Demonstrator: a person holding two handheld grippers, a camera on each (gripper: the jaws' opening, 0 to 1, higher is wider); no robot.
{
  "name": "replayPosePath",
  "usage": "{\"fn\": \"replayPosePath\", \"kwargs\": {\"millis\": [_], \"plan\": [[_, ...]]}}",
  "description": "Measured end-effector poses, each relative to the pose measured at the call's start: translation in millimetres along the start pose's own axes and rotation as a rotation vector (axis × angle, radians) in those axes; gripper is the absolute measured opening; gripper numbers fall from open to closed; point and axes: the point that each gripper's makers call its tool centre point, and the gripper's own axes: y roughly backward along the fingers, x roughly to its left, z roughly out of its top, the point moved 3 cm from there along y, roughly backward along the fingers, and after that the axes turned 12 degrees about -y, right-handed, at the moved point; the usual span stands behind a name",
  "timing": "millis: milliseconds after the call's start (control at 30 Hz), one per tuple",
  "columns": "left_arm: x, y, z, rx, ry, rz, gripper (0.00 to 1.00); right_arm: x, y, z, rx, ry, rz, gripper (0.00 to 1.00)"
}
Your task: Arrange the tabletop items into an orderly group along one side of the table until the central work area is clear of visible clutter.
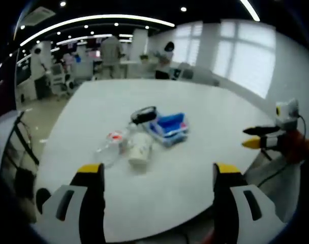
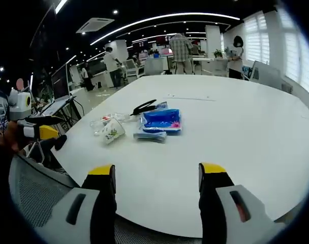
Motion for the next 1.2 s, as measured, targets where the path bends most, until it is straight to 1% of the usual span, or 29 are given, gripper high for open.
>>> {"fn": "replayPosePath", "kwargs": {"millis": [633,767,867,1000,1200], "plan": [[-0.8,0.3,-0.6,0.001,-0.008,-0.002,0.83,-0.4,-0.5,-2.1,0.006,0.003,-0.006,0.65],[-0.3,0.2,-1.0,0.001,-0.008,-0.001,0.82,-1.4,-0.7,-4.2,0.015,0.004,-0.010,0.64],[-0.5,0.3,-1.2,0.001,-0.009,-0.002,0.82,-1.8,-0.4,-3.2,0.009,-0.003,-0.011,0.64],[-3.2,-0.6,-2.2,0.006,-0.007,-0.018,0.83,-1.5,-0.2,-3.7,0.011,-0.006,-0.009,0.63],[-5.7,-0.9,-2.0,0.010,-0.026,-0.022,0.83,-2.7,0.8,-3.5,0.008,-0.009,-0.014,0.62]]}}
